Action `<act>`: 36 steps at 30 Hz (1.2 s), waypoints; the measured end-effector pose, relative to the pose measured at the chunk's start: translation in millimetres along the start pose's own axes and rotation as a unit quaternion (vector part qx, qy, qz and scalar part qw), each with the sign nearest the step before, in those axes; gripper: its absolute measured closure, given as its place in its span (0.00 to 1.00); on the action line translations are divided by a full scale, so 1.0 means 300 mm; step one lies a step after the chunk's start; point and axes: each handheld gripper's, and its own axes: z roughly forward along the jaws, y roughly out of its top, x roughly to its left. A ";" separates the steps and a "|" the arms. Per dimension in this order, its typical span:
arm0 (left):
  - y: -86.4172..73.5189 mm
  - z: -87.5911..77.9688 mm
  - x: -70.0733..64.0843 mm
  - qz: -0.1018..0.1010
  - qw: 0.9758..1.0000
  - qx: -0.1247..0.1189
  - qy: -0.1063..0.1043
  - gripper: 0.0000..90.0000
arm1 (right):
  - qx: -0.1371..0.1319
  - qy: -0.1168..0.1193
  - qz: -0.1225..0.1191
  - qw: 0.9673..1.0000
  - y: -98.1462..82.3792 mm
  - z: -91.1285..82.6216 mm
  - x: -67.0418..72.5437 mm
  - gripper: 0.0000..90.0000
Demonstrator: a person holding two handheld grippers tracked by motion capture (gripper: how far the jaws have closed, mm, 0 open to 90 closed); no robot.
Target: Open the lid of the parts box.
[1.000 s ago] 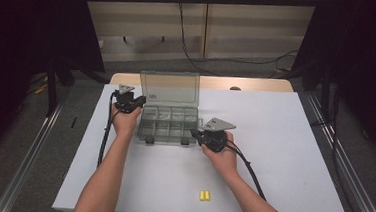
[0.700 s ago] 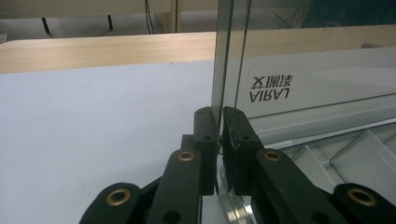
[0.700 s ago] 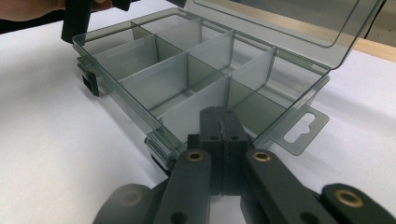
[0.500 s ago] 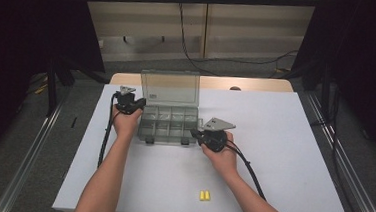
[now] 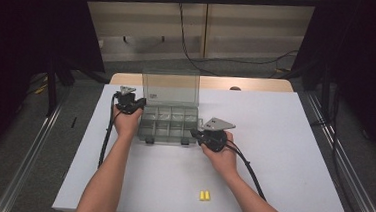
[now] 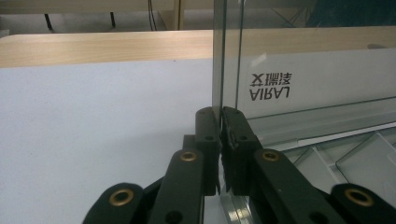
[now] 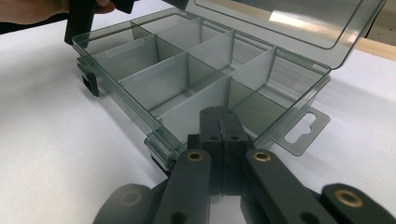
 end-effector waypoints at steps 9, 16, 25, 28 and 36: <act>0.001 0.000 -0.001 0.002 1.000 0.001 0.000 0.96 | 0.001 0.001 0.001 1.000 0.001 0.000 0.000 1.00; 0.001 -0.003 -0.004 0.004 1.000 0.001 0.000 0.96 | 0.002 -0.001 0.000 1.000 0.001 0.000 0.001 1.00; 0.012 -0.041 -0.020 0.009 1.000 -0.003 -0.015 0.86 | 0.004 0.001 0.010 1.000 0.003 -0.002 0.000 1.00; 0.013 -0.067 -0.028 0.007 1.000 -0.010 -0.027 0.80 | 0.002 -0.003 0.013 1.000 0.007 -0.010 -0.002 0.98; 0.018 -0.152 -0.047 0.013 0.999 -0.029 -0.043 0.70 | -0.030 0.004 0.032 0.999 0.019 -0.069 -0.018 0.84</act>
